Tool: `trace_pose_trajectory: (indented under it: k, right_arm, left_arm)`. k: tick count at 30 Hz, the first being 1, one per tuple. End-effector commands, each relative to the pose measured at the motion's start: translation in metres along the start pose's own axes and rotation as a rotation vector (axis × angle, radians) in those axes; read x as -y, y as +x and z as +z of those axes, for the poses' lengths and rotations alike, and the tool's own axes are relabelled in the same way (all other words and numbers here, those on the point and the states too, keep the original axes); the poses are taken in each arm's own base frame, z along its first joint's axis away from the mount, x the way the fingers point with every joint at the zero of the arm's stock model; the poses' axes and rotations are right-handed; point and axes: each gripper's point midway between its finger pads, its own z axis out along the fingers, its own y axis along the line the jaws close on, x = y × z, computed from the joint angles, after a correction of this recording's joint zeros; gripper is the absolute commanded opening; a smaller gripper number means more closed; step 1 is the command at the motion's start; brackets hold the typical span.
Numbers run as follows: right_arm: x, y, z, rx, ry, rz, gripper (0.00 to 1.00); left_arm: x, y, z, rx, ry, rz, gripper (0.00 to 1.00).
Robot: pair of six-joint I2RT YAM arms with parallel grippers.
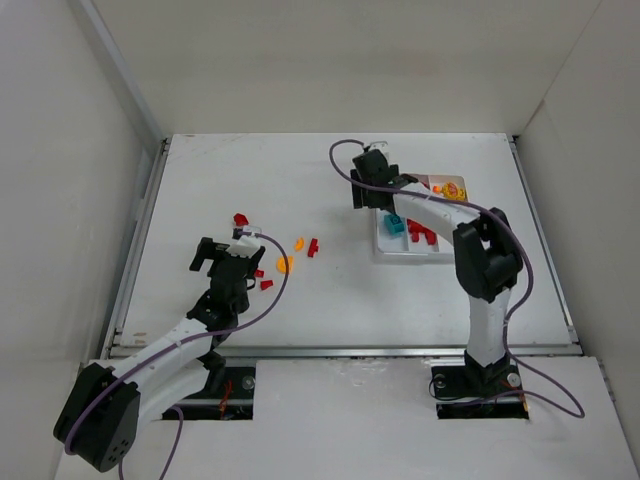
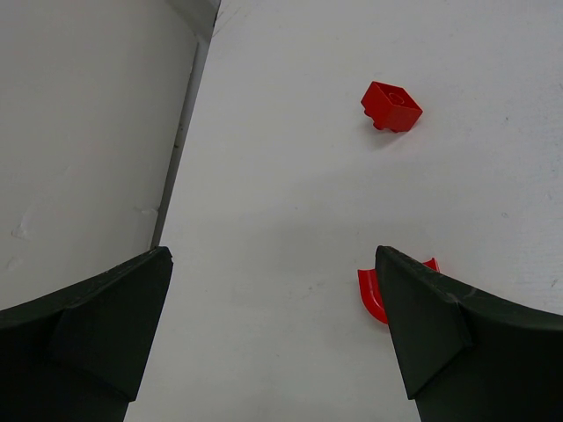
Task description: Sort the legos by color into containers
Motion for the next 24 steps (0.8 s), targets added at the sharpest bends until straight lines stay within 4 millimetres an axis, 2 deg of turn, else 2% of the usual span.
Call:
trace_pose_trajectory:
  k: [1, 2, 3, 4, 5, 6, 8, 9, 12, 14, 19, 21, 24]
  right_arm:
    - [-0.013, -0.061, -0.068, 0.197, 0.027, 0.058, 0.78]
    - [-0.018, -0.064, -0.078, 0.209, 0.018, 0.076, 0.78]
    - [-0.039, -0.057, -0.084, 0.196, -0.032, 0.090, 0.78]
    - [-0.045, -0.055, -0.085, 0.185, -0.064, 0.098, 0.78]
    - [-0.067, -0.048, -0.093, 0.174, -0.127, 0.072, 0.78]
    - [-0.082, -0.034, -0.086, 0.138, -0.159, 0.053, 0.78]
    - [-0.112, -0.005, -0.087, 0.054, -0.229, -0.017, 0.76]
    - [-0.125, 0.006, -0.078, 0.018, -0.244, -0.041, 0.74]
    - [-0.155, 0.027, -0.077, -0.061, -0.344, -0.091, 0.73]
    - [-0.172, 0.033, -0.074, -0.083, -0.392, -0.112, 0.70]
    - [-0.183, 0.047, -0.069, -0.112, -0.420, -0.127, 0.69]
    - [-0.184, 0.063, -0.055, -0.147, -0.403, -0.142, 0.64]
    - [-0.188, 0.081, -0.047, -0.200, -0.393, -0.171, 0.53]
  left_arm:
    - [-0.005, -0.009, 0.000, 0.035, -0.020, -0.041, 1.00]
    - [-0.005, -0.009, 0.000, 0.035, -0.020, -0.041, 1.00]
    - [-0.009, -0.007, 0.001, 0.027, -0.037, -0.043, 1.00]
    - [-0.009, -0.007, 0.001, 0.027, -0.038, -0.043, 1.00]
    - [-0.012, -0.008, 0.001, 0.031, -0.056, -0.054, 1.00]
    - [-0.013, -0.011, 0.001, 0.040, -0.059, -0.064, 1.00]
    - [-0.017, -0.007, 0.000, 0.030, -0.084, -0.066, 1.00]
    - [-0.017, -0.007, 0.000, 0.030, -0.084, -0.066, 1.00]
    - [-0.017, -0.007, 0.000, 0.030, -0.084, -0.066, 1.00]
    - [-0.017, -0.007, 0.000, 0.030, -0.084, -0.066, 1.00]
    - [-0.015, -0.008, 0.000, 0.034, -0.075, -0.065, 1.00]
    - [-0.015, -0.008, 0.000, 0.034, -0.075, -0.065, 1.00]
    - [-0.015, -0.008, 0.000, 0.034, -0.075, -0.056, 1.00]
